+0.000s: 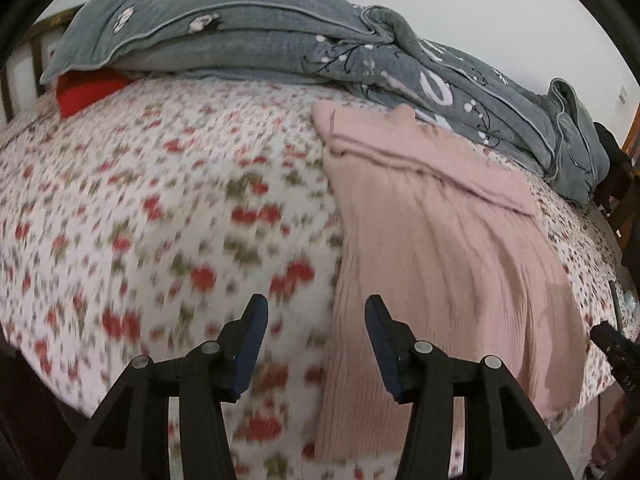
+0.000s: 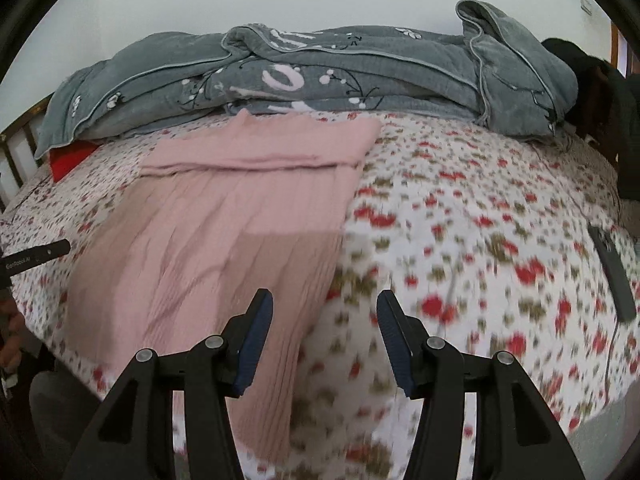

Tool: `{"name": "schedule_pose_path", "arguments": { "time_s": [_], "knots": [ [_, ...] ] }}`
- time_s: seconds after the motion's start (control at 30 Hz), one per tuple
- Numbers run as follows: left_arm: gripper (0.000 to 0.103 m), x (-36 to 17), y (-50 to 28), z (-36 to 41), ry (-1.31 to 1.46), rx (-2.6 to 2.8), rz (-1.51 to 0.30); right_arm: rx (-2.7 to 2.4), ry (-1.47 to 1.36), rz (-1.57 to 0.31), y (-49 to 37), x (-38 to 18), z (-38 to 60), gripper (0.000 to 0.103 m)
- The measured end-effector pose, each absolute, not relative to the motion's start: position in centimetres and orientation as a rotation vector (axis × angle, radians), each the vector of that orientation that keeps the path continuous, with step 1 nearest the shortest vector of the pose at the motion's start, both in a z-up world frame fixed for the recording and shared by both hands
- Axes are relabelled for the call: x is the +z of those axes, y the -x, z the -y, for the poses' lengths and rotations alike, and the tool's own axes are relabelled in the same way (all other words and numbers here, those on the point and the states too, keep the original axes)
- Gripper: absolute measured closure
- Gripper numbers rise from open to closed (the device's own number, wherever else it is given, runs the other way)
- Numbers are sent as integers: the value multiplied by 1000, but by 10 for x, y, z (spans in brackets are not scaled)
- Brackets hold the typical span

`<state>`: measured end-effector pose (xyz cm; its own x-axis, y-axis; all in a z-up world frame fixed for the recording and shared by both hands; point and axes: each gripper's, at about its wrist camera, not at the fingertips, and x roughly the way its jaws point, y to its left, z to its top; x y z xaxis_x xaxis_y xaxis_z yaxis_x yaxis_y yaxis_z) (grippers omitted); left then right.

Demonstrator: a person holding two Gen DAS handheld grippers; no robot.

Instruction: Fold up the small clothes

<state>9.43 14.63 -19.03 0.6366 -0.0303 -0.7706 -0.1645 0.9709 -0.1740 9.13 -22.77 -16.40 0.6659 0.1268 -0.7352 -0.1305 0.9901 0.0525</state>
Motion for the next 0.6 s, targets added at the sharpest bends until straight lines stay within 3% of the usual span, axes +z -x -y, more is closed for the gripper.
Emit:
{"name": "schedule_pose_path", "arguments": {
  "time_s": [0.43, 0.53, 0.6],
  "knots": [
    [55, -240, -63, -119, 286, -60, -968, 231, -18, -907, -60, -212, 207, 50],
    [58, -244, -65, -112, 262, -42, -969, 216, -4, -917, -61, -220, 204, 63],
    [73, -243, -65, -109, 254, -33, -960, 223, -7, -928, -63, -223, 202, 76]
  ]
}}
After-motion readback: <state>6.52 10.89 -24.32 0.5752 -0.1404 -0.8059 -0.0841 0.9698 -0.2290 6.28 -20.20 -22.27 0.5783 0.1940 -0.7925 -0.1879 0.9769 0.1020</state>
